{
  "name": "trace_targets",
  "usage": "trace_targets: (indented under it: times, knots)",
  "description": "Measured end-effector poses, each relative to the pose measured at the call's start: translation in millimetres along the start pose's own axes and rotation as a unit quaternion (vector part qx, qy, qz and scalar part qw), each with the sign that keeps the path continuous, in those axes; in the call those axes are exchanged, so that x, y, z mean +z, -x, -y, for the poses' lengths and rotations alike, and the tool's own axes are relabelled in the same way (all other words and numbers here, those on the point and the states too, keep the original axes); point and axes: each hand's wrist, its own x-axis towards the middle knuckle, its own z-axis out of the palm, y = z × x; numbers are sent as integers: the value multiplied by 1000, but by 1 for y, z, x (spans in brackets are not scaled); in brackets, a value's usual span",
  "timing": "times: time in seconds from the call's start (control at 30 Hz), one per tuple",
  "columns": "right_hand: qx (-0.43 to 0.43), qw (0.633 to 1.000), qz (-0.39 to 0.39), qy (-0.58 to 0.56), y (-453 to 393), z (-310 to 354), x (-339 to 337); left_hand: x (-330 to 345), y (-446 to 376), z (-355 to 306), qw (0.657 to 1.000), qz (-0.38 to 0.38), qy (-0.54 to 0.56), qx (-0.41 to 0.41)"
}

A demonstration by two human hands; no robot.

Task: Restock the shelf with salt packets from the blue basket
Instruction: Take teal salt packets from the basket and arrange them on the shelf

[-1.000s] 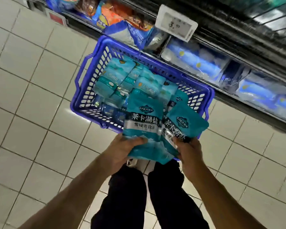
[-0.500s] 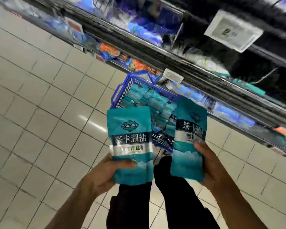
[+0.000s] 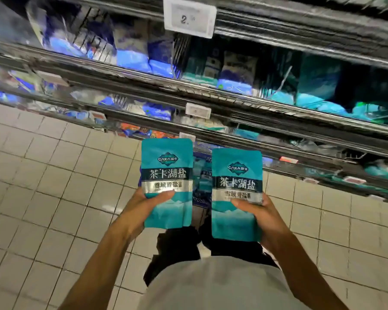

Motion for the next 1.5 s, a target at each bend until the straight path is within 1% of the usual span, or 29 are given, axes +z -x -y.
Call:
trace_targets:
  times: [0.13, 0.23, 0.33, 0.43, 0.6, 0.7, 0.77, 0.83, 0.9, 1.0, 1.07, 1.17, 1.27, 1.5]
  knots:
    - [-25, 998, -55, -22, 50, 2, -22, 24, 13, -10, 999, 43, -21, -20]
    - [-68, 991, -103, -56, 80, -3, -40, 44, 11, -19, 993, 95, -68, -25]
    - [-99, 976, -160, -112, 107, -16, -55, 65, 4, -26, 981, 141, -128, -29]
    - [-126, 949, -222, -186, 135, -37, -65, 95, -3, -32, 960, 209, -184, -28]
    - [-175, 888, -327, -274, 170, -65, -81, 158, -8, -34, 920, 280, -274, 6]
    - [-188, 854, -376, -306, 190, -80, -97, 198, -7, -29, 901, 302, -312, 12]
    - [-200, 828, -404, -334, 207, -89, -113, 231, -5, -19, 881, 328, -340, 16]
    - [-214, 803, -424, -360, 223, -98, -130, 263, 2, -6, 867, 341, -364, 20]
    - [-226, 786, -435, -377, 241, -106, -152, 297, 9, 11, 855, 349, -383, 12]
    - [-240, 777, -442, -379, 266, -119, -188, 349, 25, 37, 828, 376, -415, 18]
    - [-239, 776, -448, -375, 287, -130, -218, 385, 40, 61, 817, 388, -426, 26]
    - [-241, 778, -450, -366, 314, -139, -265, 432, 63, 89, 813, 409, -414, 31]
    - [-235, 783, -453, -355, 336, -145, -307, 472, 80, 112, 811, 411, -416, 32]
    - [-245, 786, -446, -350, 360, -129, -390, 559, 104, 137, 805, 428, -409, 36]
